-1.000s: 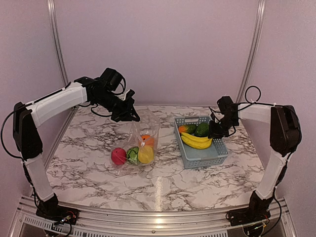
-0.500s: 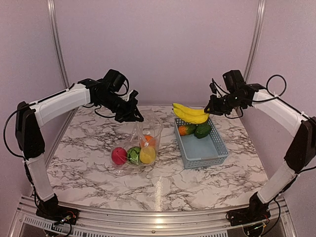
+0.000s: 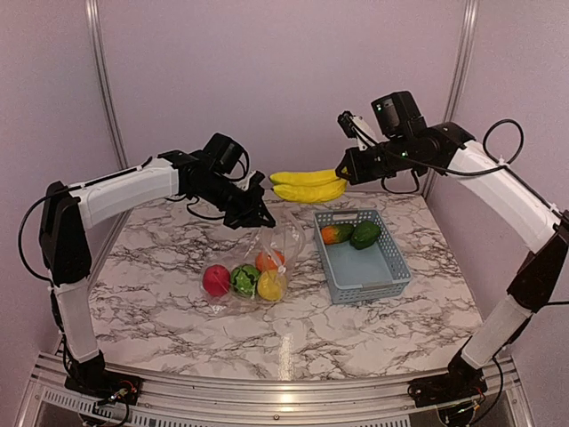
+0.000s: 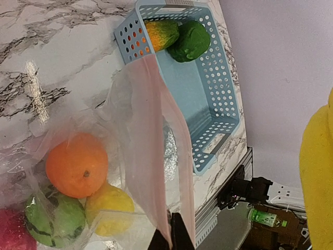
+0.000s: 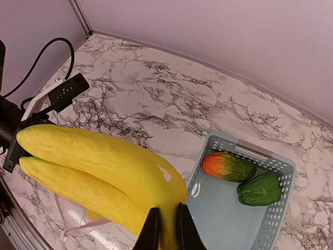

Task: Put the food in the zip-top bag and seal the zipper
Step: Place the fake fruit in the zipper food storage bag.

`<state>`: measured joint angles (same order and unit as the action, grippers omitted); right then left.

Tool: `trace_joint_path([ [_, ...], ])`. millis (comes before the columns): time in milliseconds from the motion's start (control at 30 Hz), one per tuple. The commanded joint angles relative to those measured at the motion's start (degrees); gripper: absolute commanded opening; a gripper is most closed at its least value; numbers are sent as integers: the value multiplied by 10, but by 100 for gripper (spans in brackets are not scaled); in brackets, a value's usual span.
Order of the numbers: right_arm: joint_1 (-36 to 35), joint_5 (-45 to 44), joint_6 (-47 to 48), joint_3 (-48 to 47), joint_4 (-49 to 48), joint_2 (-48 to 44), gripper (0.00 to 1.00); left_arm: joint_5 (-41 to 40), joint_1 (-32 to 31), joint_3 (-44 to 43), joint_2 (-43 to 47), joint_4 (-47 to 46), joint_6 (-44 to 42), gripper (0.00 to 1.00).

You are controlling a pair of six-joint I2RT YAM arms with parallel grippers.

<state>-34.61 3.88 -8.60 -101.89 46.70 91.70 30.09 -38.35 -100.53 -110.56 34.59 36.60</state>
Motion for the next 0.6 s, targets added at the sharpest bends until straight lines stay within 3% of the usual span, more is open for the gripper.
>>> trace_joint_path([
  [0,-40,-106,45,-27,68,24,0,8,-5,12,16,-54,31,0],
  [200,-51,-193,43,-16,105,27,0,-7,-14,23,31,-72,42,0],
  [567,-80,-233,45,-20,131,53,0,-30,-38,20,37,-100,65,0],
])
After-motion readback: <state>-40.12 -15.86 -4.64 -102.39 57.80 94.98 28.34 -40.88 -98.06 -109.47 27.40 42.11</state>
